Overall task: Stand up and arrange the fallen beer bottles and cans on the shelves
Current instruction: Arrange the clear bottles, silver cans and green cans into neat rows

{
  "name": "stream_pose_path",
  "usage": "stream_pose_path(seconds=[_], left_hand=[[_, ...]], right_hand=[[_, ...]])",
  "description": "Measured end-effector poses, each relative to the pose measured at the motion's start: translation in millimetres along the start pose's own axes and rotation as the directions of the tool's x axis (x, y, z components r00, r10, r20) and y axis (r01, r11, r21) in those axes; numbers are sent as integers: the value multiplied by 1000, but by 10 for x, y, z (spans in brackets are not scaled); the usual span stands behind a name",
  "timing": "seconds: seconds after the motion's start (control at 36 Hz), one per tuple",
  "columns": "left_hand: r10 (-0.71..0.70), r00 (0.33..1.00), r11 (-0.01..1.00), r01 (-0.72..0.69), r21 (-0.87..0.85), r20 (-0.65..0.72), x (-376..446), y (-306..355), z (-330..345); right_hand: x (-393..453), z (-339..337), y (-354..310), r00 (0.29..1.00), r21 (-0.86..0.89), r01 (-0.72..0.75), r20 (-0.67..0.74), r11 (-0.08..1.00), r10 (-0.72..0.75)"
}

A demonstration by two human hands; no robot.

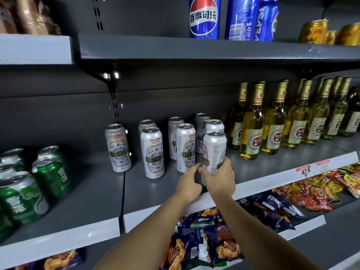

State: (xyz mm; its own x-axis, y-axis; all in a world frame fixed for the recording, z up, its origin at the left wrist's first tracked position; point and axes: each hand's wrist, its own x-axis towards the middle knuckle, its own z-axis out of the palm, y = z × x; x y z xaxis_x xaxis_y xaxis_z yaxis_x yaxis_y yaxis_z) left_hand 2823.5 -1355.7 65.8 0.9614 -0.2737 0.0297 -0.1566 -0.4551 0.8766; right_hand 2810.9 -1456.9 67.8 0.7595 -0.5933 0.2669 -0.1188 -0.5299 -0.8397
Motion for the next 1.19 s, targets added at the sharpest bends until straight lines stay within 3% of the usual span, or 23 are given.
stream_pose_path(seconds=[0.11, 0.33, 0.44, 0.58, 0.69, 0.81, 0.97, 1.19], left_hand=[[39, 999, 999, -39, -38, 6, -41, -95, -86], [67, 963, 992, -93, -88, -261, -287, -249, -419], [-46, 970, 952, -30, -304, -238, -436, -371, -718], [-87, 975, 920, 0, -392, -204, -663, -547, -1125], [-119, 970, 934, 37, -356, -210, -813, -758, -1463], [-63, 962, 977, 5, -215, -264, -877, -892, -1709], [-54, 905, 999, 50, -19, -422, -694, -1025, -2016], [-80, 943, 989, 114, 90, -323, -399, -1197, -2258]], right_hand=[[-132, 70, -148, 1000, 40, 1, -20, 999, 0], [-441, 251, -387, 974, 43, 155, 162, 987, -160], [-571, 341, -438, 908, 176, 217, 326, 960, -265], [-843, 507, -699, 818, 298, 103, 517, 949, -251], [-1043, 717, -888, 808, 224, 159, 530, 961, -257], [-1187, 969, -1085, 821, 178, 222, 495, 959, -283], [-1292, 1388, -1355, 838, 148, 257, 458, 955, -296], [-1156, 1668, -1359, 856, 228, 138, 463, 964, -232]])
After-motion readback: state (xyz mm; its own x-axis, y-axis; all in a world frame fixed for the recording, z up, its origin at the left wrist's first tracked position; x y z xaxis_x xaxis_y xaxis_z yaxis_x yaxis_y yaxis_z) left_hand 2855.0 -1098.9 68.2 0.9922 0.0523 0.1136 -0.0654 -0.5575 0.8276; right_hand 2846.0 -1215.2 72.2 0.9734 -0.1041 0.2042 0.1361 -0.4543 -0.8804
